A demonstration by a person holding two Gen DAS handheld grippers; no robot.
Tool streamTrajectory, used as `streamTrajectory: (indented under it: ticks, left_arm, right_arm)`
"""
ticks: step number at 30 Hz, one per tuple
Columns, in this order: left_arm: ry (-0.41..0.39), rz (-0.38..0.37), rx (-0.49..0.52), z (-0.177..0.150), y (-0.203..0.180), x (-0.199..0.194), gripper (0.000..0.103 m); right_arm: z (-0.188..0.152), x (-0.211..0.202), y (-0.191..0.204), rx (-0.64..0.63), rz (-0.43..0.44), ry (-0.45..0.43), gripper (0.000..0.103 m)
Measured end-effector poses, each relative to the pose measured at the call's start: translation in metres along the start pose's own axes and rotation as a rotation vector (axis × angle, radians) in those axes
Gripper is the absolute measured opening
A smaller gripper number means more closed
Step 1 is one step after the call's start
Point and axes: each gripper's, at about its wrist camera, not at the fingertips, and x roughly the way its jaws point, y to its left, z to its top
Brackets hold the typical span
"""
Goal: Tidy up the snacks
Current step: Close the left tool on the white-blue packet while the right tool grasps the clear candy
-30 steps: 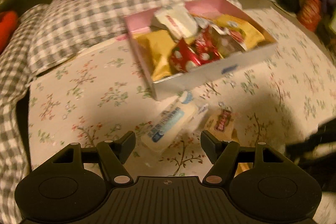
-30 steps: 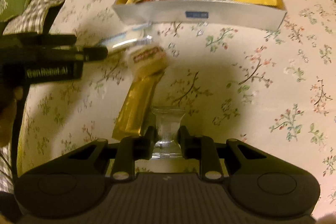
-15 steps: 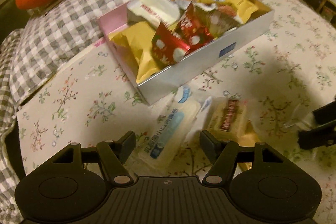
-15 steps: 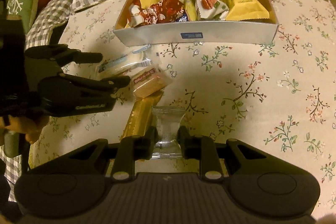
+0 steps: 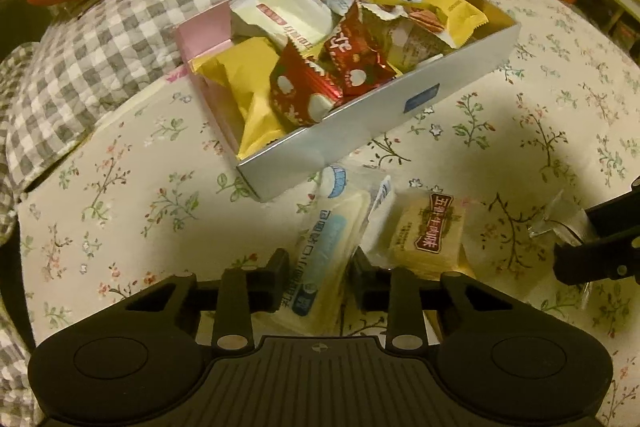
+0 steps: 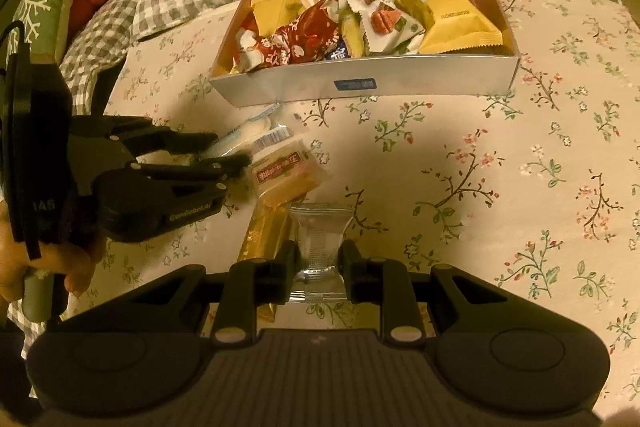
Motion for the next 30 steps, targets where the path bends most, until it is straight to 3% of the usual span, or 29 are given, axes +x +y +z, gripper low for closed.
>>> streamTrajectory:
  ticks: [16, 30]
  left_arm:
    - [0.025, 0.022, -0.025, 0.0, -0.003, -0.004, 0.022]
    - [0.004, -0.042, -0.166, -0.005, 0.021, -0.02, 0.018]
  right_arm:
    - [0.002, -0.005, -0.003, 0.014, -0.002, -0.018, 0.022]
    - [0.004, -0.009, -0.006, 0.026, -0.002, -0.038, 0.022]
